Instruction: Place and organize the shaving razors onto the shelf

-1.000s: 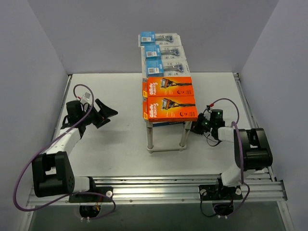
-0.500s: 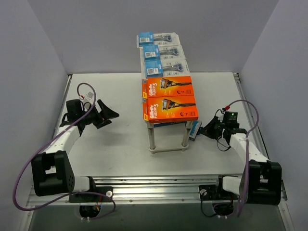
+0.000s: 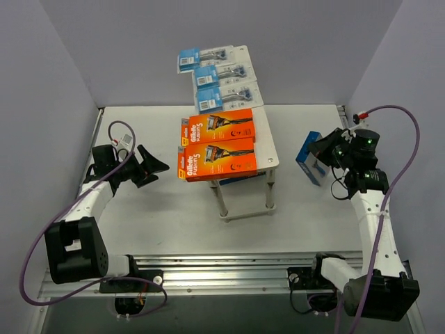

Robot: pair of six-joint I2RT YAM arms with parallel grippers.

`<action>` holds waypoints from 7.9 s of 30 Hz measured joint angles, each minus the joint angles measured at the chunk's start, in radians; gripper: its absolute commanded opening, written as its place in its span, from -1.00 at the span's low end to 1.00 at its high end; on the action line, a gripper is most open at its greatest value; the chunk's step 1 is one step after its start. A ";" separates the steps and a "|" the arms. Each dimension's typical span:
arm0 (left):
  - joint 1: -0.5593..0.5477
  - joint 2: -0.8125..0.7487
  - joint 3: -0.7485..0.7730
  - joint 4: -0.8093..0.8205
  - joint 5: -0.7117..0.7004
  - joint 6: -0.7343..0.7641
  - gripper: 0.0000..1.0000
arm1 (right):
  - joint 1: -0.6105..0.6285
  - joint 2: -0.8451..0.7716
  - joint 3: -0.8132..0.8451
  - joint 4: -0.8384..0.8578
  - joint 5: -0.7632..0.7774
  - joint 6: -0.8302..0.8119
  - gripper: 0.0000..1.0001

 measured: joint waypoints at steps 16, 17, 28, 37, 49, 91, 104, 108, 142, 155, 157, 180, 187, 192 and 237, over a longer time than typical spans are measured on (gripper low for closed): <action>-0.090 0.037 0.101 0.019 0.031 -0.055 0.88 | -0.013 0.003 -0.142 0.061 -0.002 -0.024 -1.00; -0.102 0.039 0.125 0.020 0.031 -0.050 0.88 | -0.013 0.006 -0.142 0.064 -0.003 -0.022 -1.00; -0.111 0.093 0.120 0.019 0.034 -0.011 0.88 | -0.013 0.021 -0.113 0.048 -0.013 -0.021 -1.00; -0.109 0.095 0.120 -0.002 0.026 0.020 0.88 | -0.014 -0.009 0.003 -0.002 -0.012 -0.020 -1.00; -0.109 0.095 0.120 -0.030 0.018 0.041 0.88 | -0.019 -0.071 -0.014 -0.032 -0.063 -0.033 -1.00; -0.109 0.095 0.120 -0.036 0.019 0.046 0.88 | 0.399 -0.043 -0.001 -0.069 0.119 -0.069 -1.00; -0.109 0.095 0.120 -0.037 0.019 0.047 0.88 | 0.401 -0.092 0.004 -0.101 0.210 -0.064 -1.00; -0.109 0.095 0.120 -0.037 0.019 0.047 0.88 | 0.401 -0.123 0.008 -0.142 0.289 -0.058 -1.00; -0.113 0.115 0.120 -0.037 0.035 0.047 0.88 | -0.063 -0.067 -0.314 -0.025 0.268 -0.071 -1.00; -0.113 0.142 0.120 -0.037 0.050 0.042 0.88 | -0.166 0.141 -0.469 0.241 0.126 -0.027 -0.89; -0.113 0.142 0.120 -0.037 0.050 0.042 0.88 | -0.190 0.158 -0.483 0.280 0.106 -0.027 -0.78; -0.119 0.145 0.120 -0.037 0.055 0.042 0.88 | -0.294 0.293 -0.576 0.552 -0.037 -0.026 0.25; -0.119 0.146 0.120 -0.037 0.056 0.042 0.88 | -0.283 0.309 -0.576 0.586 -0.047 -0.026 0.21; -0.119 0.157 0.120 -0.037 0.057 0.042 0.88 | -0.238 0.335 -0.576 0.620 -0.051 -0.026 0.06; -0.119 0.163 0.120 -0.044 0.064 0.043 0.88 | -0.208 -0.008 -0.435 0.219 -0.008 -0.012 -1.00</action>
